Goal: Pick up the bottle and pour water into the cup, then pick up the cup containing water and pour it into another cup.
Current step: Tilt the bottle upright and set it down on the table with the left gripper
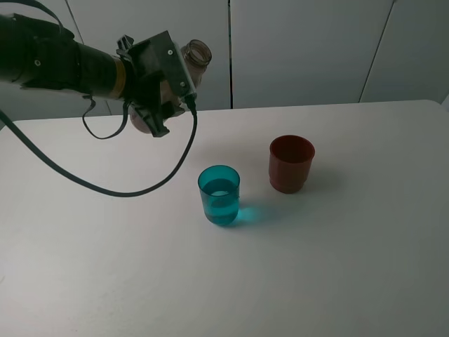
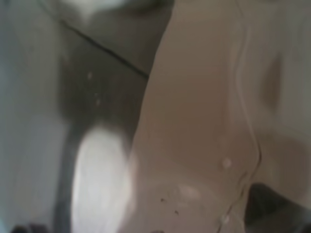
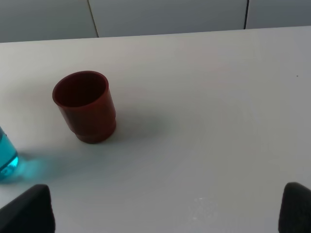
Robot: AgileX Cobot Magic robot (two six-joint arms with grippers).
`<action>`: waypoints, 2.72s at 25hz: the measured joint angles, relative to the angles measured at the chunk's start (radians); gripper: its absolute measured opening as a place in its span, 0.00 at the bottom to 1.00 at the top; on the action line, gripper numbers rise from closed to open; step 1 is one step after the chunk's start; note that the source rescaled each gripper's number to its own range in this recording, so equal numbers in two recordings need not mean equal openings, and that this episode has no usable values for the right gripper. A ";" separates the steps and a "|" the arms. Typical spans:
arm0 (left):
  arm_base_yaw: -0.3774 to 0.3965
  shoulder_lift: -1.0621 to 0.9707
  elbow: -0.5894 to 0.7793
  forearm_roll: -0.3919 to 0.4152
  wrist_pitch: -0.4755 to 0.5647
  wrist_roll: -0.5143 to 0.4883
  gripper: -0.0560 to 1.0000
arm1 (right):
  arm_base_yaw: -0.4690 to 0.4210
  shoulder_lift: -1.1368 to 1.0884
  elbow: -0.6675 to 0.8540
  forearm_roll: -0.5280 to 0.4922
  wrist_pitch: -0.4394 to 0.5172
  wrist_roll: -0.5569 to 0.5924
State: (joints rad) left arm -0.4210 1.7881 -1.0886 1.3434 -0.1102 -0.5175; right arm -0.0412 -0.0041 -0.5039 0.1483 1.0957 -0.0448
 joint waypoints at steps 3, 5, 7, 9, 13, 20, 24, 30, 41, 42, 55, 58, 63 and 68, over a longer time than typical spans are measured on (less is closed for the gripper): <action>0.076 0.000 0.000 -0.016 -0.144 -0.075 0.05 | 0.000 0.000 0.000 0.000 0.000 0.000; 0.123 0.009 0.000 -0.031 -0.225 -0.106 0.05 | 0.000 0.000 0.000 0.000 0.000 0.000; 0.170 0.031 0.000 -0.035 -0.302 -0.119 0.05 | 0.000 0.000 0.000 0.000 0.000 0.000; 0.210 0.062 0.000 -0.037 -0.389 -0.124 0.05 | 0.000 0.000 0.000 0.000 0.000 0.000; 0.269 0.145 0.000 -0.039 -0.598 -0.127 0.05 | 0.000 0.000 0.000 0.000 0.000 0.000; 0.280 0.250 -0.023 -0.111 -0.649 -0.108 0.05 | 0.000 0.000 0.000 0.000 0.000 0.000; 0.280 0.290 -0.061 -0.180 -0.651 -0.102 0.05 | 0.000 0.000 0.000 0.000 0.000 0.000; 0.280 0.343 -0.119 -0.257 -0.642 -0.061 0.05 | 0.000 0.000 0.000 0.000 0.000 0.000; 0.310 0.370 -0.121 -0.295 -0.603 -0.047 0.05 | 0.000 0.000 0.000 0.000 0.000 0.000; 0.311 0.374 -0.121 -0.295 -0.603 -0.047 0.05 | 0.000 0.000 0.000 0.000 0.000 0.000; 0.311 0.401 -0.121 -0.330 -0.620 -0.051 0.05 | 0.000 0.000 0.000 0.000 0.000 0.000; 0.311 0.405 -0.121 -0.332 -0.620 -0.051 0.05 | 0.000 0.000 0.000 0.000 0.000 0.000; 0.311 0.413 -0.121 -0.332 -0.620 -0.055 0.05 | 0.000 0.000 0.000 0.000 0.000 0.000; 0.311 0.413 -0.121 -0.330 -0.620 -0.055 0.05 | 0.000 0.000 0.000 0.000 0.000 0.000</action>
State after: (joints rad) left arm -0.1104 2.2009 -1.2092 1.0133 -0.7297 -0.5725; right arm -0.0412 -0.0041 -0.5039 0.1483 1.0957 -0.0448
